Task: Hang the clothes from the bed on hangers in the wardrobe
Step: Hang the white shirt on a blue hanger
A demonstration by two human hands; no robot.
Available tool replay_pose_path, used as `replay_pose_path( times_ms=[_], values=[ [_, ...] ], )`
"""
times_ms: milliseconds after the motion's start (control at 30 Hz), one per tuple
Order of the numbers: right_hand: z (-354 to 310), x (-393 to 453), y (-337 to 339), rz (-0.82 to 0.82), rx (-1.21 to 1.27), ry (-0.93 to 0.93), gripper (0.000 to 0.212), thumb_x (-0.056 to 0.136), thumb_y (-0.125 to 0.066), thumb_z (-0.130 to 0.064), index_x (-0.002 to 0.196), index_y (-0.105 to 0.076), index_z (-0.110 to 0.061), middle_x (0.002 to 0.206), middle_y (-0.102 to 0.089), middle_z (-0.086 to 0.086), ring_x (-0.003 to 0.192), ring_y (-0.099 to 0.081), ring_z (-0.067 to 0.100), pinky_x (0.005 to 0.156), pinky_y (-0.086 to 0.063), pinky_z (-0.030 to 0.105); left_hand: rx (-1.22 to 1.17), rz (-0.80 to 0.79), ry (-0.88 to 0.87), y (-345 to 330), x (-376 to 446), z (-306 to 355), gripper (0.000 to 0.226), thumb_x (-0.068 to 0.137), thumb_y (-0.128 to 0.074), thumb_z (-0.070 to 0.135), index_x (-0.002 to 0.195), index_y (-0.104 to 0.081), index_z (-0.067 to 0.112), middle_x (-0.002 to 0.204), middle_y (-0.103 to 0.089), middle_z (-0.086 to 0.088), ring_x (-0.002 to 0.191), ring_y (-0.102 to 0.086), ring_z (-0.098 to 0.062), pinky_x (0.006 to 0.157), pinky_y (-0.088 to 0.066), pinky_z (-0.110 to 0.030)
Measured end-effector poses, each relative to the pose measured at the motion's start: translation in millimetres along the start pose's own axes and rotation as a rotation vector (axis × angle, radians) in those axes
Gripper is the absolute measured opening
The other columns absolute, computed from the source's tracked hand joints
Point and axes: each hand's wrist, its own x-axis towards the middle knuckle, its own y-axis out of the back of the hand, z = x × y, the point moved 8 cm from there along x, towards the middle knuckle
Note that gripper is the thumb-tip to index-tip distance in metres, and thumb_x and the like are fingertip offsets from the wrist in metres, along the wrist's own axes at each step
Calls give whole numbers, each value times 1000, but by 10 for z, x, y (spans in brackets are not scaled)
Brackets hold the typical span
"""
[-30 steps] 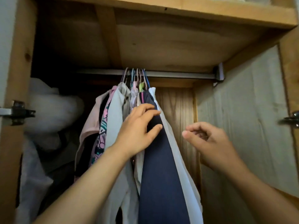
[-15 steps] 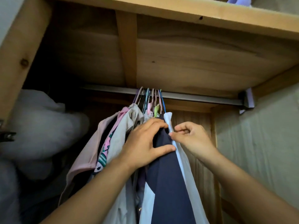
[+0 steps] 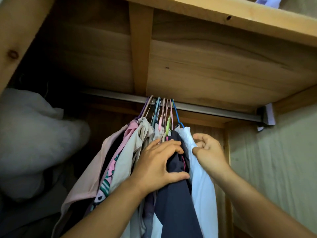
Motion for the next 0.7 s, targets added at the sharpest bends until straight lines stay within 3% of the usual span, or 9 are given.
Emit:
replay_pose_path(
  times_ms=[67,233,333,467,600,700],
  values=[
    [-45,-27,-8,-4,-3,51,35,81,-44,9,92,-56,-23,69,-58,-1,60,-51,10,57,-38,22,24,0,-23,-16,-10,-3,53,62,-63,63,102,-60,29,124,-59,13,120,-43,4,107,-18,-19],
    [-108,129,99,22,0,90,33,81,-44,6,79,-66,-18,85,-69,17,73,-61,26,68,-46,32,63,5,-58,-7,-10,-7,50,63,-62,64,101,-56,32,123,-60,12,118,-45,2,108,-17,-21],
    [-121,134,254,43,-27,89,28,83,-48,1,80,-68,-19,83,-71,7,83,-66,33,76,-53,45,60,5,-53,7,-6,-5,50,63,-61,65,101,-56,33,123,-60,12,117,-46,1,108,-17,-21],
    [-115,-159,513,68,3,58,41,83,-42,10,83,-64,-25,82,-70,-7,83,-66,18,75,-52,34,105,20,-31,38,7,44,51,66,-57,64,104,-62,31,124,-61,9,117,-51,-7,109,-17,-28],
    [-78,-551,913,87,37,9,39,83,-44,11,87,-63,-24,75,-67,-4,67,-63,12,63,-49,26,329,109,-141,15,-20,430,33,78,-49,35,100,-71,23,120,-64,0,121,-52,-20,113,-12,-46],
    [-90,-863,1281,113,44,-16,42,82,-44,15,100,-59,-20,66,-55,1,58,-52,12,54,-42,22,414,118,-186,-148,-104,806,36,69,-57,10,101,-72,14,120,-64,-8,121,-54,-28,112,-11,-44]
  ],
)
